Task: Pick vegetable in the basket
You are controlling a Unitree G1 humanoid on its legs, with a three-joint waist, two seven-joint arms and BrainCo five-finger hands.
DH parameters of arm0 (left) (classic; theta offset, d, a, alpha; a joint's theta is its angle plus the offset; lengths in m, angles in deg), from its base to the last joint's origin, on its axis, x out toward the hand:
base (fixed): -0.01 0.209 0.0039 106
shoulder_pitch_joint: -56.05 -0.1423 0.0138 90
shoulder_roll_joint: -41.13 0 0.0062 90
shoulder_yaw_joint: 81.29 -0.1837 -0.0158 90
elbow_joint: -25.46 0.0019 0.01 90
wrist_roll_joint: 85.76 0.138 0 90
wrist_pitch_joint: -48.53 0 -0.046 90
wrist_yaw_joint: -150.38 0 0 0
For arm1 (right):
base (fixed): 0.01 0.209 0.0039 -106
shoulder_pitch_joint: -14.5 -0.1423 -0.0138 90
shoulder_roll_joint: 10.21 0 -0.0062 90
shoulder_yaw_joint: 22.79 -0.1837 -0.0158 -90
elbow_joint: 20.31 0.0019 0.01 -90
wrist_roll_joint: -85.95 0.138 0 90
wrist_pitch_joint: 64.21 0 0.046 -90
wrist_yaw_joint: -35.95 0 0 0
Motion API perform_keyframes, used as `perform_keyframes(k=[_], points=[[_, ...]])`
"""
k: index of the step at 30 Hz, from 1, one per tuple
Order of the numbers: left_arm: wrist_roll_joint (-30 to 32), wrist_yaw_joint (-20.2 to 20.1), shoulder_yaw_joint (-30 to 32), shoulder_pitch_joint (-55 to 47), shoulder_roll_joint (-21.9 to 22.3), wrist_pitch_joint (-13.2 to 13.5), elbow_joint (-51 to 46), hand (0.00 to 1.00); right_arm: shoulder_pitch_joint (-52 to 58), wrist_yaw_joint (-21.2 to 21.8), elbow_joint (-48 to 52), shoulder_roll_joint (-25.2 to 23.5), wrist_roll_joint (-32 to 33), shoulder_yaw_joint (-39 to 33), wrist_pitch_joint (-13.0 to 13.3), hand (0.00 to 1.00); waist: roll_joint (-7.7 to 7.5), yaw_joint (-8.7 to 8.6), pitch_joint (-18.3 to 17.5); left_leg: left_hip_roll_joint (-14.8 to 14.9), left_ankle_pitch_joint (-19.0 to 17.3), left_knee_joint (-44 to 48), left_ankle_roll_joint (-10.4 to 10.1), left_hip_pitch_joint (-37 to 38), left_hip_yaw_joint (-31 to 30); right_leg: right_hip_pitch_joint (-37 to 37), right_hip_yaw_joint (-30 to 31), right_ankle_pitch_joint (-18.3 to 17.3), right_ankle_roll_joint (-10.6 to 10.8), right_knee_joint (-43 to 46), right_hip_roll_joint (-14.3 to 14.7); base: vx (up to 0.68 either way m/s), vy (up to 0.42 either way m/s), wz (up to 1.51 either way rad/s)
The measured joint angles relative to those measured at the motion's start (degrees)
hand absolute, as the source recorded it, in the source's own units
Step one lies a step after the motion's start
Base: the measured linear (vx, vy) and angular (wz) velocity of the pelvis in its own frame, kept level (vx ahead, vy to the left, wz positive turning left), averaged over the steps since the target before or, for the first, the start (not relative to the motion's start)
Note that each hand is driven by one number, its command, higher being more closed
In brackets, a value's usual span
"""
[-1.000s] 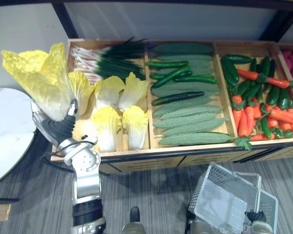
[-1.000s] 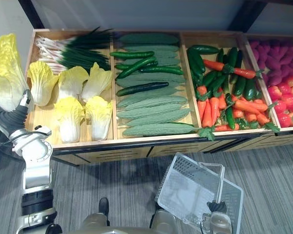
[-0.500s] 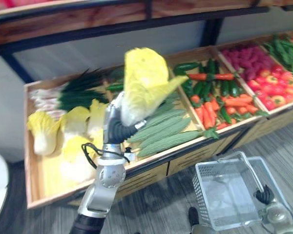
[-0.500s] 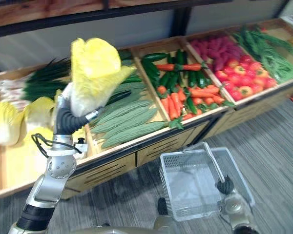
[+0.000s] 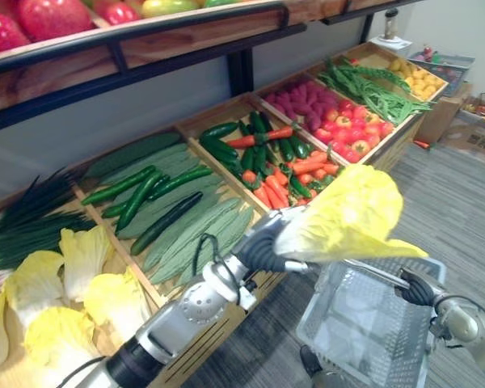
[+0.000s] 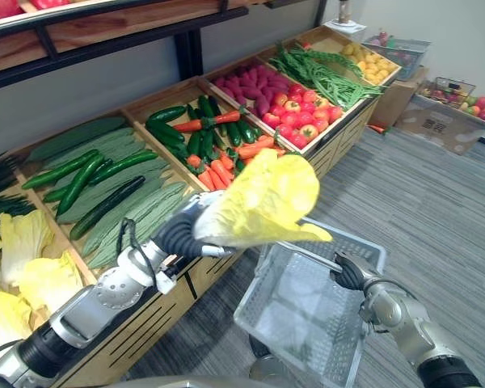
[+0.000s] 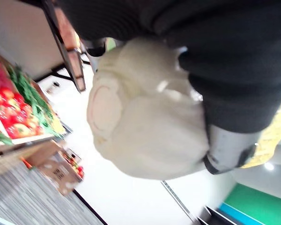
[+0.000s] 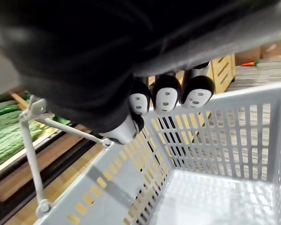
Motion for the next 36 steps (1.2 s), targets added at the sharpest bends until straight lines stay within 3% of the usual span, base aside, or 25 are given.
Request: perform_keyframes(k=[3, 7, 12, 18, 22, 28, 32, 36], points=[[0.0, -1.7, -3.8, 3.1, -1.3, 0.4, 0.0, 1.00, -0.2, 0.5, 1.2, 1.1, 2.1, 1.6, 0.4, 1.00, 0.43, -0.15, -0.3, 1.1, -0.7, 1.6, -0.6, 0.2, 1.5, -0.1, 0.8, 0.0, 0.0, 0.3, 0.9, -0.01, -0.044, -0.23], [0.2, -5.0, -13.2, 7.9, -5.2, 3.1, 2.6, 1.00, -4.1, 1.7, 4.8, 5.3, 4.6, 7.0, 1.2, 1.00, 1.35, -0.59, -0.9, 2.0, -1.4, 2.9, -1.6, 0.8, 5.6, -1.7, 3.4, 0.2, -0.2, 1.4, 2.8, -0.01, -0.032, -0.40], [1.2, -8.4, -19.6, 9.6, -6.0, 3.6, 6.9, 1.00, -5.5, 2.6, 7.2, 7.7, 5.0, 8.6, 2.3, 1.00, 1.94, -1.71, -1.3, 3.0, -1.8, 3.8, -2.3, 1.8, 8.5, -1.8, 5.2, 0.4, -0.4, 1.4, 4.3, 0.00, -0.006, -0.23], [6.3, -10.7, -24.9, 10.3, -5.9, 4.5, 12.5, 1.00, -7.5, 4.0, 9.5, 8.7, 8.0, 11.7, 2.3, 1.00, 1.89, -3.05, -1.3, 3.4, -2.2, 4.5, -2.8, 3.1, 11.5, -1.9, 7.4, 0.4, -0.4, 2.1, 5.8, 0.00, 0.004, -0.21], [8.1, -11.2, -25.2, 10.4, -5.1, 4.7, 15.8, 1.00, -8.0, 4.5, 11.3, 8.9, 11.3, 11.8, 2.4, 1.00, 1.54, -3.54, -1.7, 3.3, -2.2, 4.6, -2.9, 3.2, 12.6, -2.6, 8.4, 0.6, -0.4, 2.3, 6.3, -0.01, 0.008, -0.16], [12.5, -11.0, -24.7, 10.4, 1.4, 4.5, 26.2, 1.00, -8.7, 5.9, 12.8, 8.9, 13.7, 11.8, 2.3, 1.00, 1.45, -4.45, -1.7, 3.3, -2.2, 4.6, -2.9, 3.3, 13.1, -2.8, 8.9, 0.7, -0.3, 2.6, 6.6, 0.00, 0.002, -0.03], [18.1, -9.9, -21.9, 10.5, 6.9, 2.4, 35.8, 1.00, -8.8, 6.2, 13.6, 8.7, 14.0, 13.0, 2.3, 1.00, 0.92, -4.55, -1.6, 3.7, -2.6, 5.3, -2.9, 3.3, 13.9, -2.9, 9.2, 0.6, -0.4, 2.0, 6.7, 0.00, 0.002, -0.07], [22.4, -9.0, -21.3, 11.0, 9.5, 1.0, 41.8, 1.00, -8.8, 6.5, 13.5, 7.3, 14.0, 13.5, 1.9, 1.00, 0.57, -4.75, -1.4, 3.7, -2.6, 5.4, -2.9, 3.3, 14.1, -2.9, 9.3, 0.6, -0.4, 2.0, 6.7, 0.00, 0.001, -0.01]])
